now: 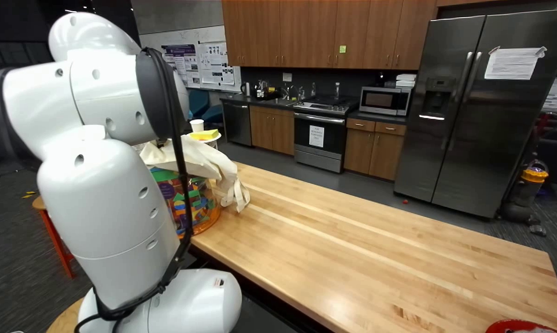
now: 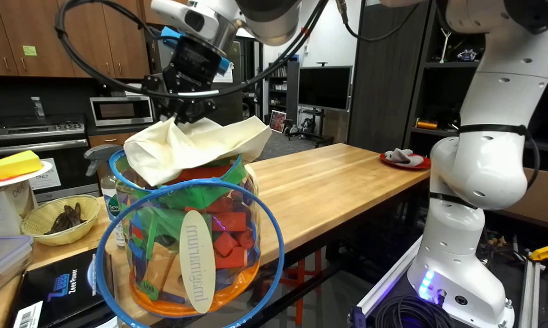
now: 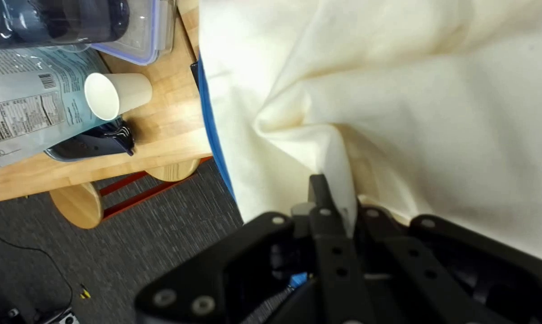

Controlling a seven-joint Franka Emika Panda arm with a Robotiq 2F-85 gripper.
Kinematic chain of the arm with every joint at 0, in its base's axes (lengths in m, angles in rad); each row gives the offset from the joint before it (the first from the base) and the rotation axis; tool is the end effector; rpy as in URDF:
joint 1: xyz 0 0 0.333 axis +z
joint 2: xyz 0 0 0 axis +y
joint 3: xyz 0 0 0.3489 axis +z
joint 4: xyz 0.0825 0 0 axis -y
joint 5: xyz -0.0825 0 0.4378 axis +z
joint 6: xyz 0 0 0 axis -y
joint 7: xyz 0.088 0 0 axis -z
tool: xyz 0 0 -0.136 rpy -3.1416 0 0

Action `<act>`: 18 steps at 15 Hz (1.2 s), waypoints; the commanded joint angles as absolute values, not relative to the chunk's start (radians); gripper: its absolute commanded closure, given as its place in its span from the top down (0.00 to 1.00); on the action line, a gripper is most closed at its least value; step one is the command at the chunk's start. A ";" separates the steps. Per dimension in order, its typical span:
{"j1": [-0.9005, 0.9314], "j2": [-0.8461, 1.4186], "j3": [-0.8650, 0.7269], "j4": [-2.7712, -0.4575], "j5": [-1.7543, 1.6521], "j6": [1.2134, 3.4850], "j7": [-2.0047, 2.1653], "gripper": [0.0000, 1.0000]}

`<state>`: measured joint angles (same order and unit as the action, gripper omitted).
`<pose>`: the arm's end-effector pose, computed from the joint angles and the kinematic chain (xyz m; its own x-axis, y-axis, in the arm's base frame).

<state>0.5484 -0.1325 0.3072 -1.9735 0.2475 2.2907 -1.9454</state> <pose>0.3925 0.4801 0.5650 -0.9009 0.4330 0.0309 0.3976 0.7944 0.4591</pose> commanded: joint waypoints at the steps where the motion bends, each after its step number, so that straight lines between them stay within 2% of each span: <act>1: 0.517 -0.143 0.327 -1.981 0.290 2.299 -1.973 0.01; 4: 0.506 -0.147 0.330 -1.984 0.299 2.302 -1.980 0.01; 5: 0.503 -0.147 0.331 -1.983 0.301 2.304 -1.981 0.10; 6: 0.500 -0.146 0.332 -1.981 0.301 2.305 -1.980 0.31; 7: 0.498 -0.148 0.331 -1.982 0.303 2.308 -1.984 0.34; 11: 0.493 -0.146 0.327 -1.976 0.336 2.302 -2.011 0.60; 12: 0.489 -0.132 0.339 -1.970 0.306 2.296 -1.976 0.41; 15: 0.487 -0.132 0.338 -1.970 0.312 2.297 -1.982 0.60; 18: 0.487 -0.132 0.338 -1.970 0.313 2.297 -1.983 0.60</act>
<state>0.5071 -0.1328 0.3194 -1.9737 0.3106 2.3002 -1.9826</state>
